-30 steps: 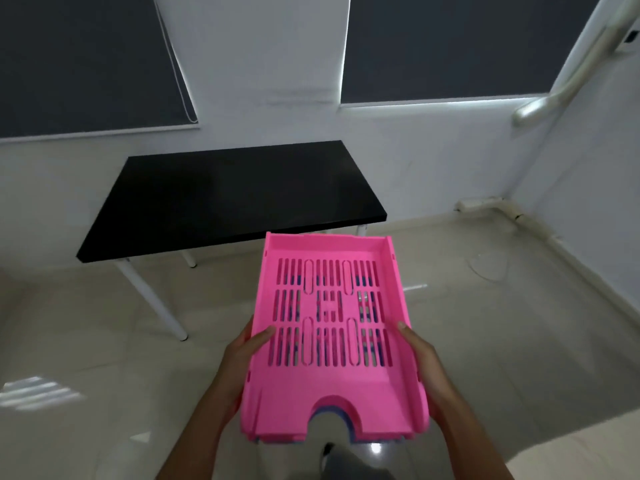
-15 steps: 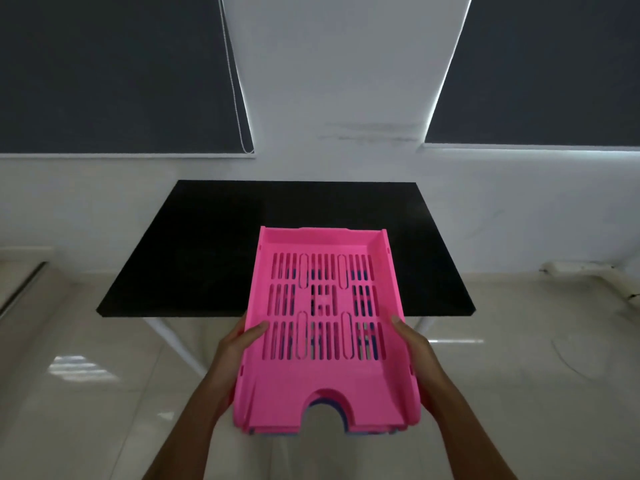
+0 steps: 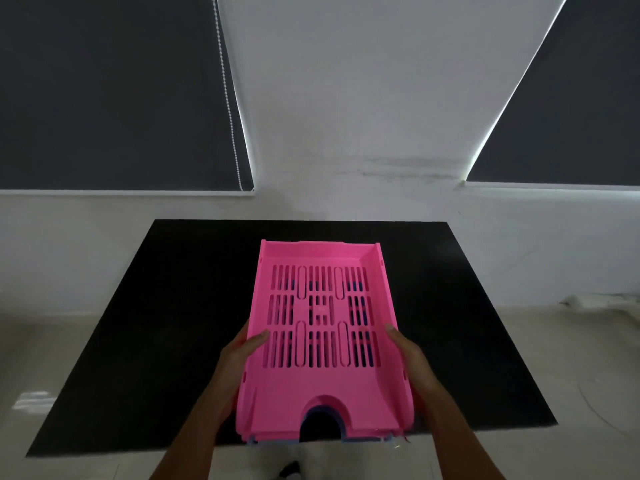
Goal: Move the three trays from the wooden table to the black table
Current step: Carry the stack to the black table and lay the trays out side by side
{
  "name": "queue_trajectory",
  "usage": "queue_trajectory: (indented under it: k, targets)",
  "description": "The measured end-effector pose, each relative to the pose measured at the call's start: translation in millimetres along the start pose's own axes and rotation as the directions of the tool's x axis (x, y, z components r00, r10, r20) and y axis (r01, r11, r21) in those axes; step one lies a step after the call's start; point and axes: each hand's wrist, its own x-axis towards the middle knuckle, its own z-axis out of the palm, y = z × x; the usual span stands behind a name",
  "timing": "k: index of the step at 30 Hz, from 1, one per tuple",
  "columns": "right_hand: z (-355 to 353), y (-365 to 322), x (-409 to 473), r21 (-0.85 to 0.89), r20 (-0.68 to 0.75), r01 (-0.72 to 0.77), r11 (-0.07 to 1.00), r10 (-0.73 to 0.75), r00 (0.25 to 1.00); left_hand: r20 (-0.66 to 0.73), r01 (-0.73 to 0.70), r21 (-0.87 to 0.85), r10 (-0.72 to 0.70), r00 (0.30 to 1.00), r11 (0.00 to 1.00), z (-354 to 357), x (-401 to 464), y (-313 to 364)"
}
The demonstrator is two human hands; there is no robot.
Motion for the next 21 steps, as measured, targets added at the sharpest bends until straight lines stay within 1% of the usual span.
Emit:
queue_trajectory:
  k: [5, 7, 12, 15, 17, 19, 21]
  targets:
    - [12.7, -25.7, 51.1, 0.001, -0.051, -0.032, 0.999, 0.032, 0.998, 0.014, 0.031, 0.006, -0.031, 0.999, 0.999, -4.9, 51.1, 22.4]
    - [14.4, -32.9, 67.4, 0.031, -0.062, -0.042, 0.999, 0.044, 0.997, 0.003, 0.039, 0.011, -0.039, 0.999, 0.999, -6.0, 67.3, 28.6]
    - [18.0, -44.1, 92.0, 0.053, -0.044, -0.056, 0.997, 0.059, 0.997, -0.002, 0.044, 0.035, -0.044, 0.999, 0.998, -11.7, 92.7, 37.0]
    - [16.2, -43.8, 98.3, 0.052, -0.024, -0.046, 0.998, 0.047, 0.999, -0.016, 0.038, 0.091, -0.036, 0.999, 0.995, -9.0, 93.5, 44.4]
    - [14.2, -43.4, 98.2, 0.014, -0.015, -0.021, 1.0, 0.021, 1.0, -0.041, -0.005, 0.142, 0.011, 0.999, 0.99, -6.3, 91.7, 48.0]
    - [13.4, -47.7, 96.6, -0.076, -0.038, 0.071, 0.995, -0.074, 0.997, -0.089, -0.063, 0.167, 0.079, 0.993, 0.984, -4.4, 90.6, 51.9]
    - [14.8, -55.8, 93.9, -0.174, -0.051, 0.162, 0.971, -0.173, 0.984, -0.107, -0.096, 0.15, 0.112, 0.988, 0.984, 2.7, 87.8, 57.3]
